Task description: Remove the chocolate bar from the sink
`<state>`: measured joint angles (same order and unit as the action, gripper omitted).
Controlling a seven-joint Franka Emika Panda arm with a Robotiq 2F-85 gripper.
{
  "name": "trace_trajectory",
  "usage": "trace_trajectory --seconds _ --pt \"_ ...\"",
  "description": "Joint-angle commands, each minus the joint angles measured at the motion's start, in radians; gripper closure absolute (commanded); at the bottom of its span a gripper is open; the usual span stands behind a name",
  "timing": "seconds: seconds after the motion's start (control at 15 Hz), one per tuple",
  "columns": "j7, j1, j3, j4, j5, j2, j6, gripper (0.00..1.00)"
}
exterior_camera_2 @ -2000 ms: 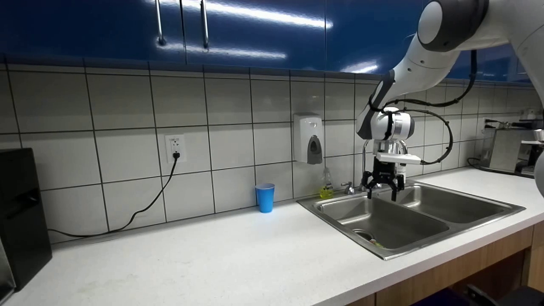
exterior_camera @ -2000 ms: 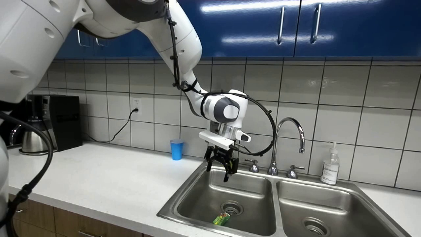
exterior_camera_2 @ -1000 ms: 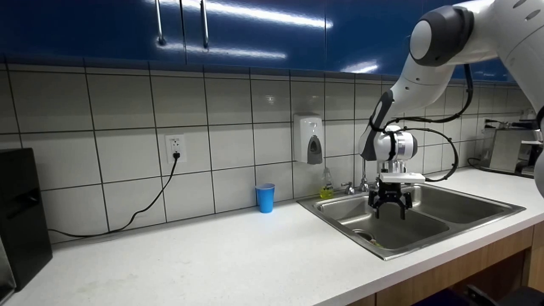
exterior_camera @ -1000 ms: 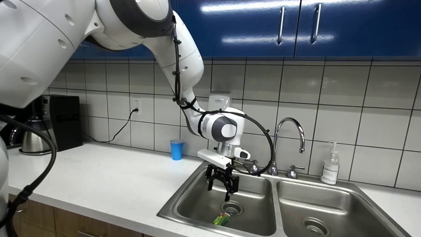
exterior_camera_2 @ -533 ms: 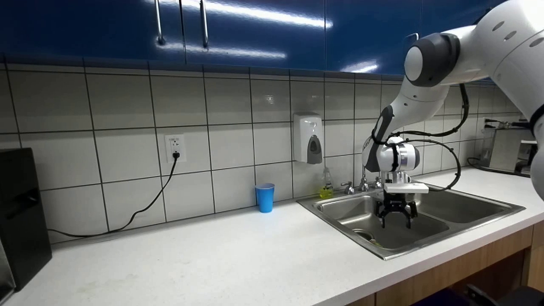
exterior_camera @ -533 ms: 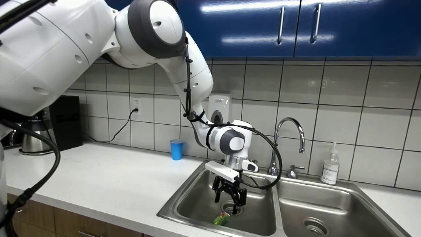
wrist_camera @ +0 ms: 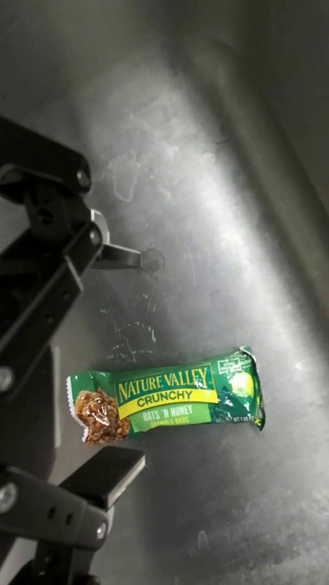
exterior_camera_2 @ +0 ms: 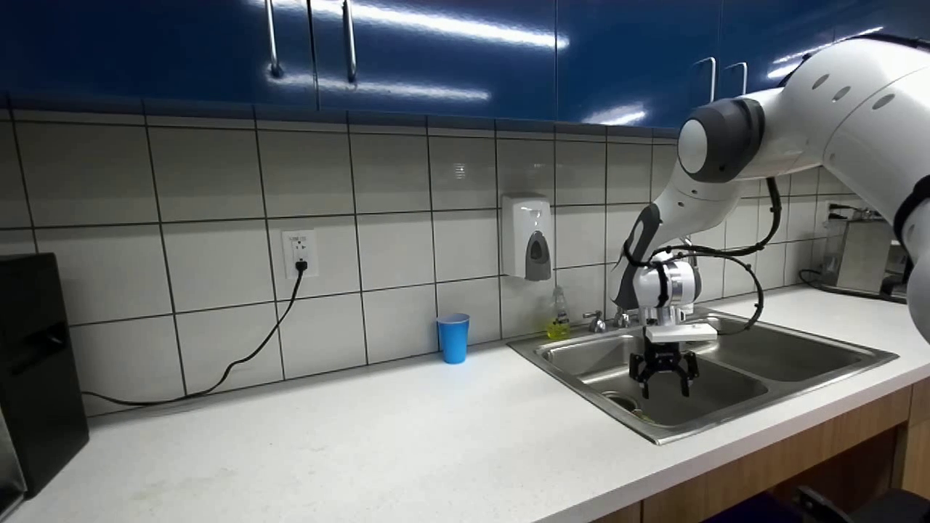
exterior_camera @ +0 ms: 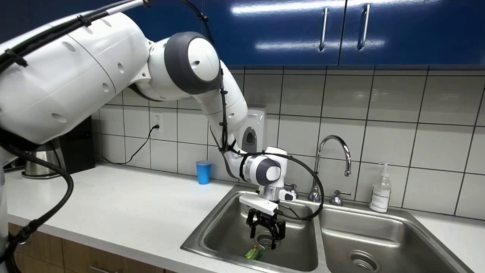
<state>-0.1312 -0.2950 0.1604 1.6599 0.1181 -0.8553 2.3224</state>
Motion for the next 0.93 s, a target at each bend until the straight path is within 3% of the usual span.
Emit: trace_trajectory --seconds 0.0,0.87 --pt "-0.021 -0.013 -0.035 -0.082 -0.021 -0.061 -0.029 0.0" --pt "-0.011 0.028 -0.047 -0.104 -0.056 -0.128 -0.026 0.0"
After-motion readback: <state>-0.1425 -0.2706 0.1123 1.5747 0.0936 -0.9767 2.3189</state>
